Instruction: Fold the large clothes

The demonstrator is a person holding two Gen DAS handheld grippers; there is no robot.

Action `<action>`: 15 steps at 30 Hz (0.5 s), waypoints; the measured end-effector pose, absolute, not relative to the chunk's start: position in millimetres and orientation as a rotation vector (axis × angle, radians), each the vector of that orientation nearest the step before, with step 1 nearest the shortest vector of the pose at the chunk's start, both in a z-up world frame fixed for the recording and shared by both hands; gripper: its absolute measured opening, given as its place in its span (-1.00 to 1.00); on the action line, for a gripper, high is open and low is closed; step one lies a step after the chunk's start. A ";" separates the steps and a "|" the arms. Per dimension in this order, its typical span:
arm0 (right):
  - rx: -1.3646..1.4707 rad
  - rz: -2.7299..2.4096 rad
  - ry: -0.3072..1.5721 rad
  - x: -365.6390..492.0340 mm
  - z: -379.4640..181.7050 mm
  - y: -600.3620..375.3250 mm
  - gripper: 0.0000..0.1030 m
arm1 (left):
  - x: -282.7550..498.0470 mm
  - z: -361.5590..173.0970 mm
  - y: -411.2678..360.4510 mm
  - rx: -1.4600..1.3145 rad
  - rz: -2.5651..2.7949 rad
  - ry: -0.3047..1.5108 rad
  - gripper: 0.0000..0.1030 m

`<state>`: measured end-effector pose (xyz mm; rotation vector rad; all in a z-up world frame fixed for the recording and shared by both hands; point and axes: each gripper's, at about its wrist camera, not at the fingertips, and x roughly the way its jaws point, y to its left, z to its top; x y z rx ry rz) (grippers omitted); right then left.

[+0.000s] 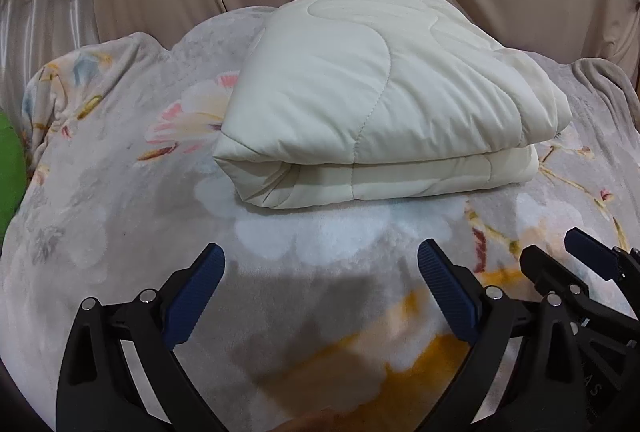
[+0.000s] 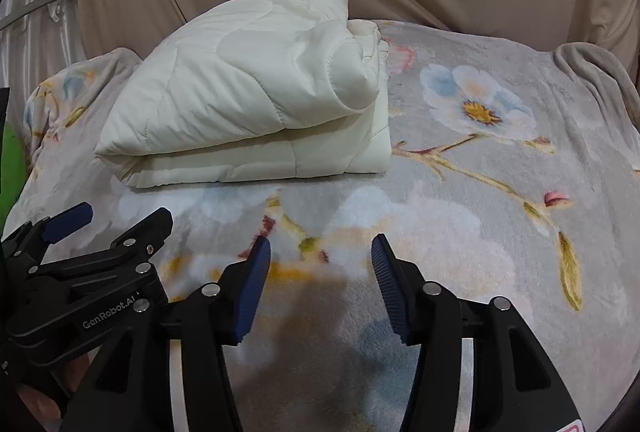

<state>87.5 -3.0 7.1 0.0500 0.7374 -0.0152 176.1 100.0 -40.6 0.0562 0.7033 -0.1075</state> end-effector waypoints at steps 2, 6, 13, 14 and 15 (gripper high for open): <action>0.047 -0.010 0.744 87.3 5.8 -2.6 0.03 | 176.3 -41.7 99.3 0.063 -0.095 0.708 0.85; 0.037 -0.008 0.748 86.9 4.4 -1.6 0.03 | 176.3 -43.3 99.1 0.071 -0.076 0.712 0.85; 0.008 -0.020 0.723 82.7 6.5 2.8 0.03 | 175.8 -41.6 99.7 0.092 -0.041 0.691 0.85; 0.007 -0.023 0.721 82.4 6.6 3.0 0.03 | 175.4 -41.2 99.6 0.095 -0.037 0.687 0.85; 0.005 -0.023 0.720 81.6 6.5 2.8 0.03 | 174.8 -40.9 99.2 0.099 -0.033 0.683 0.85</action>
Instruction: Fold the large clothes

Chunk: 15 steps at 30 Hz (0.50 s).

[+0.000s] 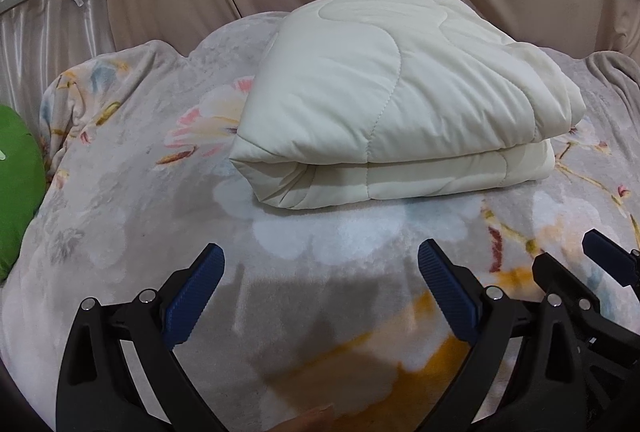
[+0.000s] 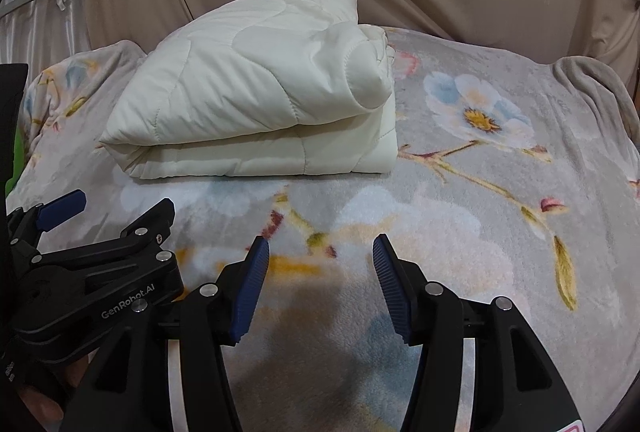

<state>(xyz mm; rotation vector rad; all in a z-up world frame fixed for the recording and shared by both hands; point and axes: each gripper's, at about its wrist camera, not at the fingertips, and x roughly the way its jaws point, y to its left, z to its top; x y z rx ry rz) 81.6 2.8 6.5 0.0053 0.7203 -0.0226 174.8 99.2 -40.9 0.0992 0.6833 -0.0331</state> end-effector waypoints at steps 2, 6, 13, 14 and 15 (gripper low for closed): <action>0.006 -0.024 0.717 80.9 6.9 2.8 0.03 | 173.4 -40.3 98.5 0.105 -0.030 0.677 0.84; 0.004 -0.029 0.713 79.7 7.4 3.2 0.03 | 171.2 -38.7 98.5 0.115 -0.019 0.661 0.84; 0.000 -0.030 0.704 78.8 8.5 1.7 0.03 | 168.2 -36.7 98.0 0.120 -0.013 0.644 0.84; -0.001 -0.028 0.704 78.7 8.3 0.3 0.03 | 168.1 -36.5 98.1 0.120 -0.012 0.643 0.83; 0.000 -0.028 0.704 78.7 8.3 0.4 0.03 | 168.1 -36.4 98.1 0.120 -0.012 0.643 0.83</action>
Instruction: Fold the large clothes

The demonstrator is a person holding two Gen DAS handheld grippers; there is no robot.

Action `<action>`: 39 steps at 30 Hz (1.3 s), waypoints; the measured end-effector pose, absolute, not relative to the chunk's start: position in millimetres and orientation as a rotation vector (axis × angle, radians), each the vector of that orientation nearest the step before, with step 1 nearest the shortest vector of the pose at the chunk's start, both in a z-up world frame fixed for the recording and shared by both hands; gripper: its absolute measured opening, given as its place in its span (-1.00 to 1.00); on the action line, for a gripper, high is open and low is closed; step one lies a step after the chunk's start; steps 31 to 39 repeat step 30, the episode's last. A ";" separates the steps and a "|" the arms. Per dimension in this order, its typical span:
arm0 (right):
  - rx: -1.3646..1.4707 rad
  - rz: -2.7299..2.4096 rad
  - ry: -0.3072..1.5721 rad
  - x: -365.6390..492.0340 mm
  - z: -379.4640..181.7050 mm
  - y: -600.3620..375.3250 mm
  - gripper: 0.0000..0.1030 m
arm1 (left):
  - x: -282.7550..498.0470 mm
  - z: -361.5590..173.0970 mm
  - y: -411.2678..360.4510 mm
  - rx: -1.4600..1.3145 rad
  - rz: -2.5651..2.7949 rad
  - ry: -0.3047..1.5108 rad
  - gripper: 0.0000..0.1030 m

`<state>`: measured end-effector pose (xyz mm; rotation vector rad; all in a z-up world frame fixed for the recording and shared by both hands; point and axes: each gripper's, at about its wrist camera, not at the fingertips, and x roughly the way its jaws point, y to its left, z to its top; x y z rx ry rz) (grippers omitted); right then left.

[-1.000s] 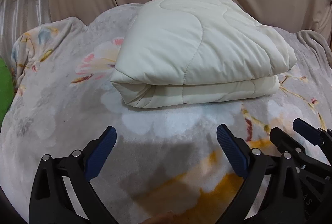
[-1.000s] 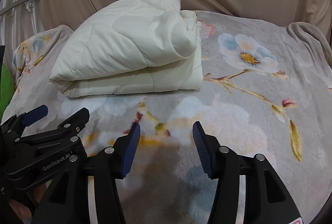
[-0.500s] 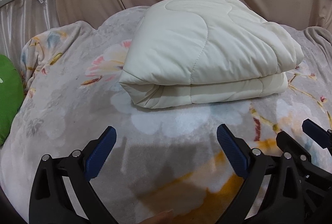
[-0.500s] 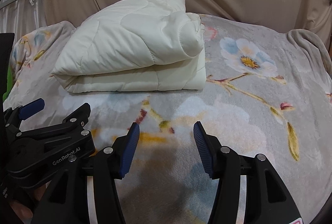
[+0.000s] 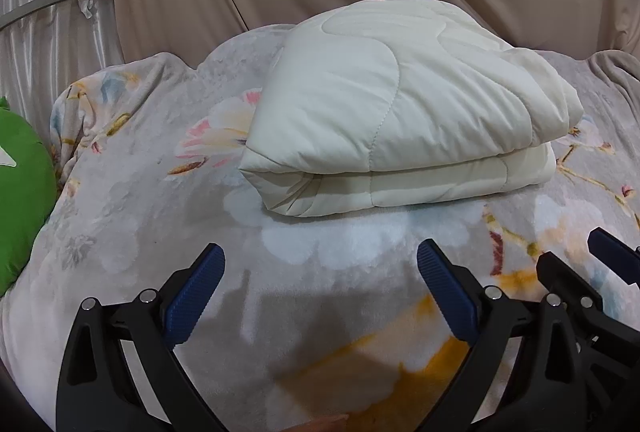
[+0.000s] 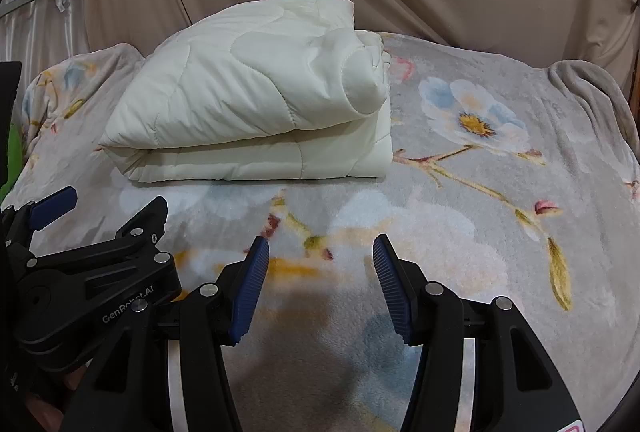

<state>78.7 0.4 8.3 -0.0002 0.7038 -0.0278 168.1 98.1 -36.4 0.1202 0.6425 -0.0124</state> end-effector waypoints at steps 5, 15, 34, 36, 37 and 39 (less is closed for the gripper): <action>0.000 -0.028 0.704 78.7 8.3 0.5 0.03 | 168.0 -36.5 98.3 0.120 -0.013 0.643 0.82; -0.001 -0.028 0.704 78.8 8.5 1.3 0.03 | 167.7 -36.4 97.7 0.120 -0.011 0.643 0.82; -0.004 -0.028 0.704 78.4 9.1 -2.7 0.03 | 168.6 -37.8 95.6 0.131 -0.025 0.643 0.74; -0.004 -0.028 0.704 78.4 9.1 -2.7 0.03 | 168.6 -37.8 95.6 0.131 -0.025 0.643 0.74; -0.004 -0.028 0.704 78.4 9.1 -2.7 0.03 | 168.6 -37.8 95.6 0.131 -0.025 0.643 0.74; -0.004 -0.028 0.704 78.4 9.1 -2.7 0.03 | 168.6 -37.8 95.6 0.131 -0.025 0.643 0.74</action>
